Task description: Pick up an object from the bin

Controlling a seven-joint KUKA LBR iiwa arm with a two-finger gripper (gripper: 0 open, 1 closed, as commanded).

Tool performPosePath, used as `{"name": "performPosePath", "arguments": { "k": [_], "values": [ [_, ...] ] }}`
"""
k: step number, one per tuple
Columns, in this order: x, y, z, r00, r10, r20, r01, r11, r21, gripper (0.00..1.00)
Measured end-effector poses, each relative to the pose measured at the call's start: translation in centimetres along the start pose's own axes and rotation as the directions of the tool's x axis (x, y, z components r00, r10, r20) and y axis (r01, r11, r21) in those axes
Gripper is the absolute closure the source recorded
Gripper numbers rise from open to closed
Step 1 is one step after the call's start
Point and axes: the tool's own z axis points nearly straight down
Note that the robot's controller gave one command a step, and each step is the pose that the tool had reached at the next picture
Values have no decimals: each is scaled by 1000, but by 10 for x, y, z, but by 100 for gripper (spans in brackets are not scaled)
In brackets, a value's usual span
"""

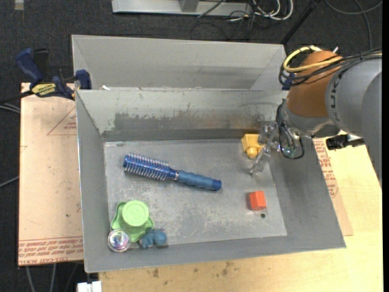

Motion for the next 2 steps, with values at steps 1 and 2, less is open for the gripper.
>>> {"name": "performPosePath", "arguments": {
  "k": [1, 2],
  "values": [
    [0, 1, -2, 1000, -3, -2, 3, 1000, 2, 100],
    [18, 29, -172, 1000, 0, 3, 0, 1000, -1, 100]
  ]
}}
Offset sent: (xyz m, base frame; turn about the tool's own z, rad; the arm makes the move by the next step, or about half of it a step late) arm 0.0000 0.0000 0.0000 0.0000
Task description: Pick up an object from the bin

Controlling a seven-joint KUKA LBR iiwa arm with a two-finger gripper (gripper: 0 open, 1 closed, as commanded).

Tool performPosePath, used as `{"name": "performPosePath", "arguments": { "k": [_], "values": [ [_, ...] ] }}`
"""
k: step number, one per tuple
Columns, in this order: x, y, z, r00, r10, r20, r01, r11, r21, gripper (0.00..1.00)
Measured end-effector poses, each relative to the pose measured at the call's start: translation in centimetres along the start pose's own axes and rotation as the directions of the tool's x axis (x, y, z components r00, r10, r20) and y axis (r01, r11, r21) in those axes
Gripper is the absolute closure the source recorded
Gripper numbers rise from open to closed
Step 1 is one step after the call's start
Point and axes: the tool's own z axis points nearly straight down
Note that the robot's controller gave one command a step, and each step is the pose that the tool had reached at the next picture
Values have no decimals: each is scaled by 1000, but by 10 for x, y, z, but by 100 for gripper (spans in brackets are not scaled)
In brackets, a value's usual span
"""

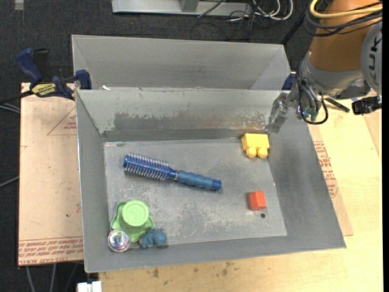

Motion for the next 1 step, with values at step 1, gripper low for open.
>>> {"name": "performPosePath", "arguments": {
  "k": [1],
  "values": [
    [41, -59, 62, 977, -212, -16, 212, 977, 3, 100]
  ]
}}
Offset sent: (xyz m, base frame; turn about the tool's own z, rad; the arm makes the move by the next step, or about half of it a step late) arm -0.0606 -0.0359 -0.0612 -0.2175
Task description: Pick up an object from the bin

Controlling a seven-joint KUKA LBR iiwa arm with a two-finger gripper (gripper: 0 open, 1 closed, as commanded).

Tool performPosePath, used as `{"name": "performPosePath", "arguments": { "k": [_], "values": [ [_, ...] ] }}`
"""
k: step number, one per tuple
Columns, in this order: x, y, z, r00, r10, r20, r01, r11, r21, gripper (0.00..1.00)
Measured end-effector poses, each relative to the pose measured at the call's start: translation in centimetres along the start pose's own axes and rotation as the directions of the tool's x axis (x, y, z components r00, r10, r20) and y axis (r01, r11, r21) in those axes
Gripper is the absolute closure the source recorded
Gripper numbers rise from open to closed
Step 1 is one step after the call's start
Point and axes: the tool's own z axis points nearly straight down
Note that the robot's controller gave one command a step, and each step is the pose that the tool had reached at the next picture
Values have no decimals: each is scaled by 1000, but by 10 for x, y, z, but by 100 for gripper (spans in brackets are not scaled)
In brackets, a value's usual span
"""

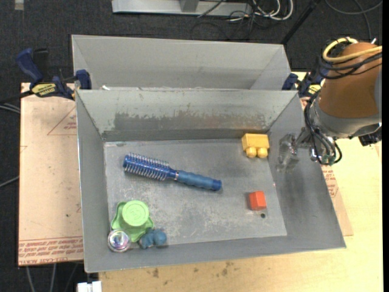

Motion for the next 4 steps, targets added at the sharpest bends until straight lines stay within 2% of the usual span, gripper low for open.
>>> {"name": "performPosePath", "arguments": {
  "k": [1, 2, 3, 4],
  "values": [
    [-1, 2, -2, 1000, -3, 4, 3, 1000, -1, 0],
    [45, 9, 67, 978, -208, -2, 208, 978, -2, 0],
    [95, 24, 67, 899, -439, 1, 439, 899, -2, 0],
    [40, 14, 83, 989, -146, 7, 146, 989, -1, 0]
  ]
}}
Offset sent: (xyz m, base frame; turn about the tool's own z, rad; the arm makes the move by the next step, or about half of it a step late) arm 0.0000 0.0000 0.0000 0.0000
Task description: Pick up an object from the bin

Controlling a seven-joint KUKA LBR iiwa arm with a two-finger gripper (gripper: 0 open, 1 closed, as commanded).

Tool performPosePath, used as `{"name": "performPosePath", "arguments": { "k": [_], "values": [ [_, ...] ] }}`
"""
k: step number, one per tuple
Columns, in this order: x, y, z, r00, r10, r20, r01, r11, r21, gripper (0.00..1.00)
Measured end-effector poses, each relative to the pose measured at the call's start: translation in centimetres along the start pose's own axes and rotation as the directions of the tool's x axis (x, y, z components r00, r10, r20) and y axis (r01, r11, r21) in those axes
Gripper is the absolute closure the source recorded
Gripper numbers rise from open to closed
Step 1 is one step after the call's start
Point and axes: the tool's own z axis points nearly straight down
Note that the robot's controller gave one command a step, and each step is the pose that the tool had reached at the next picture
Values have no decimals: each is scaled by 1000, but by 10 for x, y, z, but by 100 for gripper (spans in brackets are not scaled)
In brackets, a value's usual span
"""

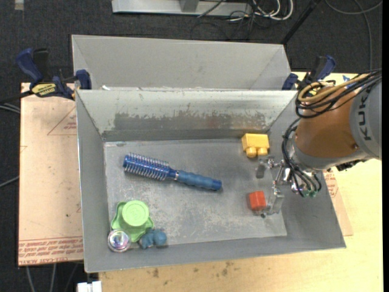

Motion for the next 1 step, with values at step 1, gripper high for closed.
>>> {"name": "performPosePath", "arguments": {
  "k": [1],
  "values": [
    [40, 13, 24, 1000, 17, -9, -17, 1000, -1, 0]
  ]
}}
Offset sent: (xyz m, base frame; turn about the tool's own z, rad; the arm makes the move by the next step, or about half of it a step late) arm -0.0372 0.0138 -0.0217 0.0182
